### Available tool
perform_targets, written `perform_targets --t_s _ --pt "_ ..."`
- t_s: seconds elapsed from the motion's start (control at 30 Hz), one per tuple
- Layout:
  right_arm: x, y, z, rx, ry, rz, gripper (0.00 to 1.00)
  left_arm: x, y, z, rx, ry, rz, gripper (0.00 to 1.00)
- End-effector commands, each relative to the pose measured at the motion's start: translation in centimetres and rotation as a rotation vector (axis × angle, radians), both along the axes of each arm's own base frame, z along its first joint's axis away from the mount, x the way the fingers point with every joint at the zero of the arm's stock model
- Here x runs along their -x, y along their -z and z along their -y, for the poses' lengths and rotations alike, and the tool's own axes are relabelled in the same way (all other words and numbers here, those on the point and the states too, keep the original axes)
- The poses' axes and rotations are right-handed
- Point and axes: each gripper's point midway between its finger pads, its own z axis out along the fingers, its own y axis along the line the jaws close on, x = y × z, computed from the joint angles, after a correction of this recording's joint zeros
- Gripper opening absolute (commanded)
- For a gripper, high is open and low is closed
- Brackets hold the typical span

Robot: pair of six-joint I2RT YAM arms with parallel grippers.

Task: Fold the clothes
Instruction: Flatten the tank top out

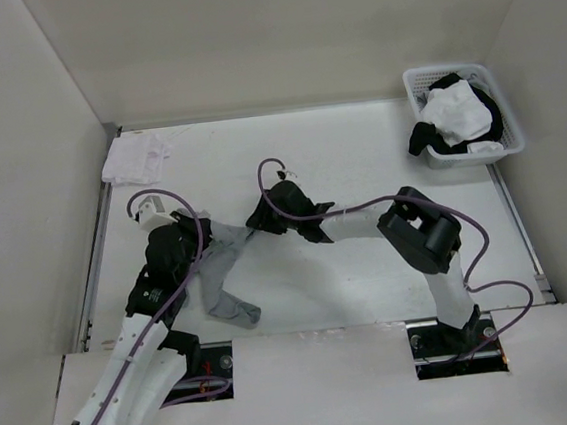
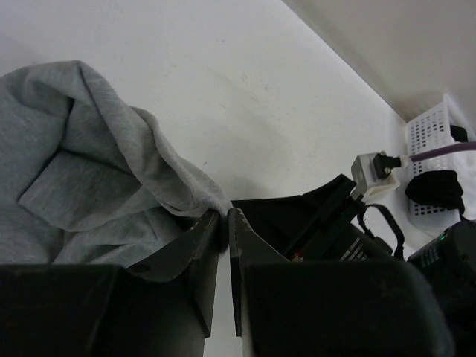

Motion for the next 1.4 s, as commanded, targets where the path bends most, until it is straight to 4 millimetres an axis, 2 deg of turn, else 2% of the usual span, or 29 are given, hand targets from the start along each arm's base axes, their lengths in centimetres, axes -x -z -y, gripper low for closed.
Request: perform_targets --t_s 0.0,0.07,0.1,0.13,0.2,0.27,0.37,0.43,0.53,0.63,0.7,0.77,0.8,0.87,0.97,1.03,1.1,1.13,1.2,1.3,1.37 --pt "-2.1 -2.7 -2.3 -0.128 0.003 0.007 0.39 0.2 -0.1 -0.3 0.011 -0.004 0.009 0.09" --pt "-3.2 -3.7 -2.1 -0.149 0.008 0.018 0.16 -0.2 -0.4 -0.3 0.016 -0.005 0.016 0.09" --pt "-4.0 -4.9 -1.7 -0.16 0.016 0.037 0.06 -0.4 -0.7 -0.2 0.025 -0.003 0.023 0.09" --pt "-4.7 -6.4 -1.0 -0.166 0.024 0.072 0.02 -0.7 -1.2 0.0 0.033 0.0 0.035 0.09" --pt "-5.7 -10.9 0.9 -0.169 0.046 0.194 0.0 -1.3 -2.7 0.7 0.058 0.017 0.072 0.08" --pt "-5.6 -16.5 3.4 -0.144 0.067 0.353 0.0 -1.8 -5.2 1.5 0.088 0.035 0.13 0.07" --pt "-4.0 -25.6 7.7 -0.093 0.097 0.591 0.0 -1.9 -9.6 2.5 0.115 0.064 0.238 0.06" --pt "-2.5 -30.4 10.5 -0.05 0.111 0.702 0.0 -1.5 -12.5 2.8 0.126 0.071 0.307 0.06" --pt "0.4 -35.6 13.4 -0.012 0.101 0.796 0.01 -0.4 -16.4 2.5 0.128 0.07 0.401 0.06" --pt "3.4 -38.9 15.9 -0.009 0.088 0.85 0.01 1.2 -19.7 1.8 0.139 0.07 0.49 0.06" --pt "5.5 -39.8 17.2 -0.02 0.066 0.868 0.01 2.2 -21.0 1.6 0.143 0.078 0.531 0.06" --pt "7.2 -39.4 18.3 -0.033 0.043 0.86 0.02 2.8 -20.8 1.6 0.128 0.089 0.539 0.06" --pt "7.7 -38.9 18.4 -0.04 0.027 0.848 0.02 2.9 -20.3 1.7 0.119 0.094 0.532 0.06" --pt "8.5 -36.4 18.5 -0.045 -0.01 0.788 0.02 3.0 -18.5 1.8 0.092 0.104 0.507 0.06" --pt "7.0 -33.2 20.1 -0.005 0.046 0.715 0.02 2.6 -14.5 2.3 0.061 0.118 0.427 0.06" --pt "5.9 -32.8 21.3 0.009 0.096 0.71 0.02 2.0 -11.7 2.4 0.027 0.114 0.363 0.06" --pt "4.0 -32.8 22.1 0.023 0.131 0.704 0.01 1.6 -10.5 2.3 0.012 0.104 0.329 0.06" --pt "2.9 -32.8 22.6 0.031 0.145 0.693 0.01 1.6 -10.6 2.3 0.012 0.101 0.33 0.05" --pt "1.8 -33.5 23.2 0.023 0.155 0.7 0.0 1.9 -12.3 2.4 0.021 0.109 0.368 0.05" --pt "0.5 -36.5 23.6 -0.004 0.179 0.761 0.0 2.6 -16.0 1.9 0.024 0.094 0.448 0.05" --pt "-1.8 -38.0 24.6 0.021 0.232 0.775 0.0 3.1 -18.7 1.1 0.009 0.068 0.505 0.04"
